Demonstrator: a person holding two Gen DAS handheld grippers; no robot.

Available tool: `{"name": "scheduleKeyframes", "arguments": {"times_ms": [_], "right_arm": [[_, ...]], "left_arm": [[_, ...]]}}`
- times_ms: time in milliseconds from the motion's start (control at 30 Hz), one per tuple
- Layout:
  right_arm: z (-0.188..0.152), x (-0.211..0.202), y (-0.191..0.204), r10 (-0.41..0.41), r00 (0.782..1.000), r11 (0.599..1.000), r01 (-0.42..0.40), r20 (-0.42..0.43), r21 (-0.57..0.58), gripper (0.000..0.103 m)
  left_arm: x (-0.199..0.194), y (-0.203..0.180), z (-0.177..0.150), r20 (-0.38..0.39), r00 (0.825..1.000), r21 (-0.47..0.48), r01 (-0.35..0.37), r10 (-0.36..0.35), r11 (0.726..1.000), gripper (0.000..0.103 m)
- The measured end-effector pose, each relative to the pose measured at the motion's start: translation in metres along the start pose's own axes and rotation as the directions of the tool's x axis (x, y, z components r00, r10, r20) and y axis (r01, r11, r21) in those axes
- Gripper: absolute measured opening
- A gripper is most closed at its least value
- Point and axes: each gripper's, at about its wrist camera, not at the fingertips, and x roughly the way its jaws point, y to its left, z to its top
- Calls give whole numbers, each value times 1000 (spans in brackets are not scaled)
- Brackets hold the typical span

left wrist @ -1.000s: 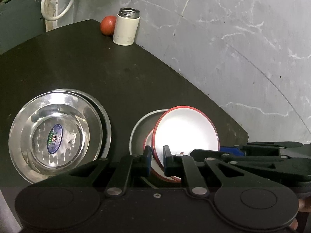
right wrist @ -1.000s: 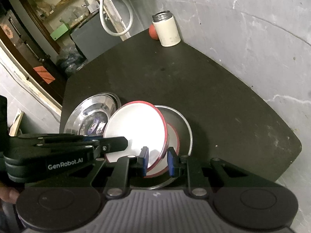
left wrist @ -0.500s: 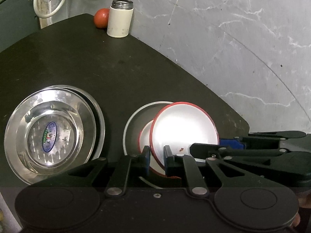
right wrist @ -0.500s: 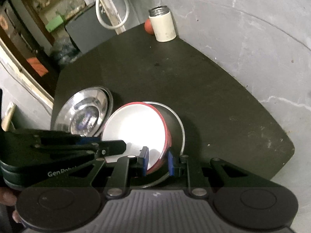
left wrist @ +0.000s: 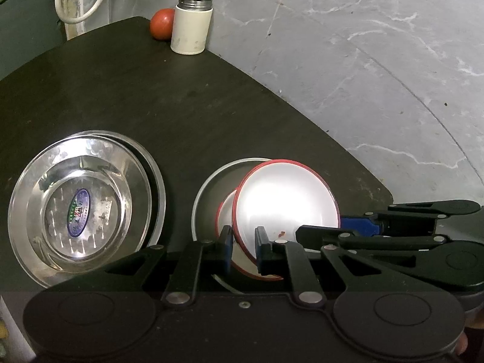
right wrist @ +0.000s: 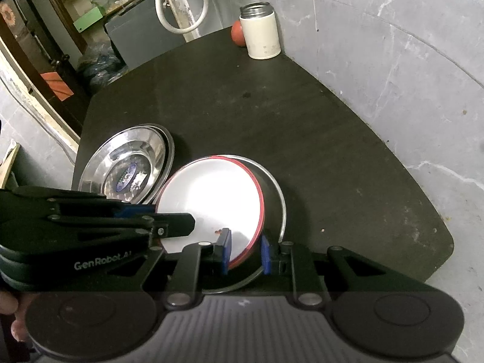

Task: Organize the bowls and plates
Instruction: 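Lower the second white bowl into the first white bowl with both tools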

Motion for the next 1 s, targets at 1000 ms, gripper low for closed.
{"name": "scheduleKeyframes", "arguments": {"times_ms": [1000], "right_arm": [[0,-2,-2,20,1000,1000,-20,-3,-5,24]], "left_arm": [[0,2,0,-7,1000,-20,1,-1,1000,19]]}}
